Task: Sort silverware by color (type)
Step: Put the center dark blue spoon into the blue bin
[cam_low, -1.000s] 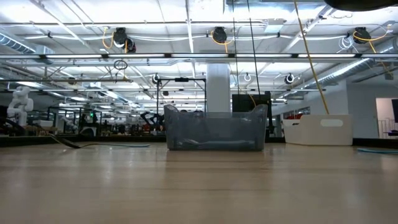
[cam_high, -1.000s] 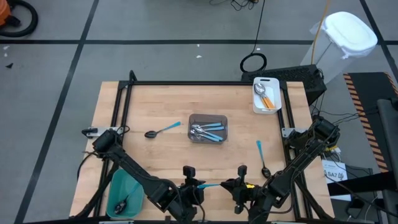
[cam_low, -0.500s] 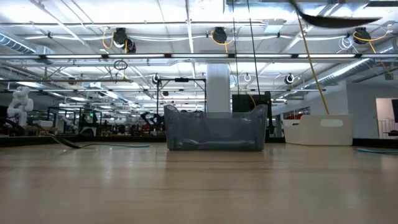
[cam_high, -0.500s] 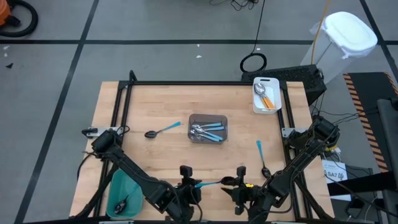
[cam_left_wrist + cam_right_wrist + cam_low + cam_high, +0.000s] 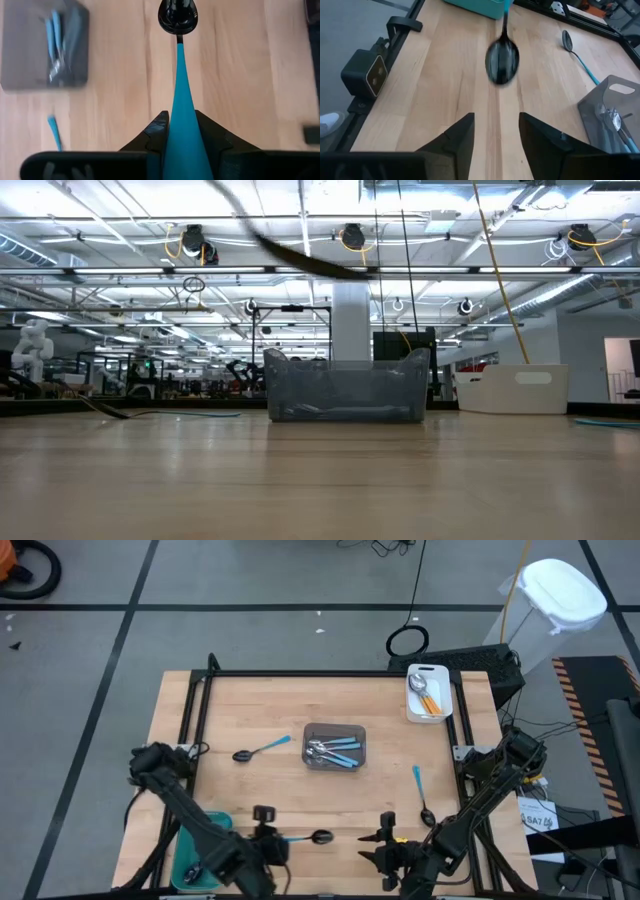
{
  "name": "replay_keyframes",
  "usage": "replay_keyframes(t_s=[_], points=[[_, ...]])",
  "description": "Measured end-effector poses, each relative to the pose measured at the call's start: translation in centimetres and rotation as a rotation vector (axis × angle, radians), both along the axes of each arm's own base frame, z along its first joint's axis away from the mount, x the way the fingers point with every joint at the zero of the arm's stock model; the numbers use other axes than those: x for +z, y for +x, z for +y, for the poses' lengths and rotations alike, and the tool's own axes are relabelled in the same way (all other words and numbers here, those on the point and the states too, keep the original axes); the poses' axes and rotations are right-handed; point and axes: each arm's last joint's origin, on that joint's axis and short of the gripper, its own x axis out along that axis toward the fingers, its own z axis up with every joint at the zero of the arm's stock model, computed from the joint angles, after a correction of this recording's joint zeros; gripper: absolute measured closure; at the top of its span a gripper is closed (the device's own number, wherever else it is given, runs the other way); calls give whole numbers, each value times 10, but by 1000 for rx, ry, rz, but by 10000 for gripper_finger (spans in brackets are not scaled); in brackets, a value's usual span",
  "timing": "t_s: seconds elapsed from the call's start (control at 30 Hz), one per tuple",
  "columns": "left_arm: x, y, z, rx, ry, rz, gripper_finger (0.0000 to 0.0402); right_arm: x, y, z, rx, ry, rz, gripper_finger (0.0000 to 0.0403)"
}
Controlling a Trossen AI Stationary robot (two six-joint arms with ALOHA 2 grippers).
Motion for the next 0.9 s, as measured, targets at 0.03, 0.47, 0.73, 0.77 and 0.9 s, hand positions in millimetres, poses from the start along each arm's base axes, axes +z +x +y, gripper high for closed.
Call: replay_keyframes(t_s=[0.03, 0.47, 0.73, 0.77, 0.9], points=[[3, -6, -1, 16, -9, 9, 336, 0, 0, 0, 1, -2, 1, 255], [44, -102, -16, 124, -224, 247, 336, -1, -1, 1, 15, 6, 14, 257], [56, -147, -24, 26, -261, 387, 336, -1, -1, 1, 15, 6, 15, 257], [58, -151, -23, 21, -262, 391, 336, -1, -1, 1, 15, 6, 15, 257], [65, -167, -24, -91, -264, 407, 336, -1, -1, 1, 15, 6, 15, 257]])
